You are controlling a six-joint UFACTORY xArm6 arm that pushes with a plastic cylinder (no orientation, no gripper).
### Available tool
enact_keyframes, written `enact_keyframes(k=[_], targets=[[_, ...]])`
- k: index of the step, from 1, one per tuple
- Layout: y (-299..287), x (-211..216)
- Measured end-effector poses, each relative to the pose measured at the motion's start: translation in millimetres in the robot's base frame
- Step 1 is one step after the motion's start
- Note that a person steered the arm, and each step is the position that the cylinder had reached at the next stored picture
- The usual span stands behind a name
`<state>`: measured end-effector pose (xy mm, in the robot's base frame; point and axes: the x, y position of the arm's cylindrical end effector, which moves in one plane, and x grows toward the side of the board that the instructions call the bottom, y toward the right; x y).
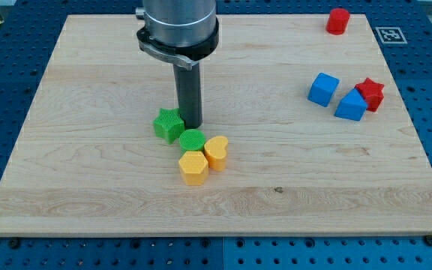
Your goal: Push the green star into the group of blocks
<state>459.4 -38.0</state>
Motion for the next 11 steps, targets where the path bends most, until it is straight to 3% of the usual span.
enact_keyframes(k=[1, 3, 4, 6, 7, 8, 10, 11], targets=[[17, -37], [-34, -50], [-57, -41], [-46, 30], [-33, 33], [-43, 13], [-44, -108], [-18, -165]])
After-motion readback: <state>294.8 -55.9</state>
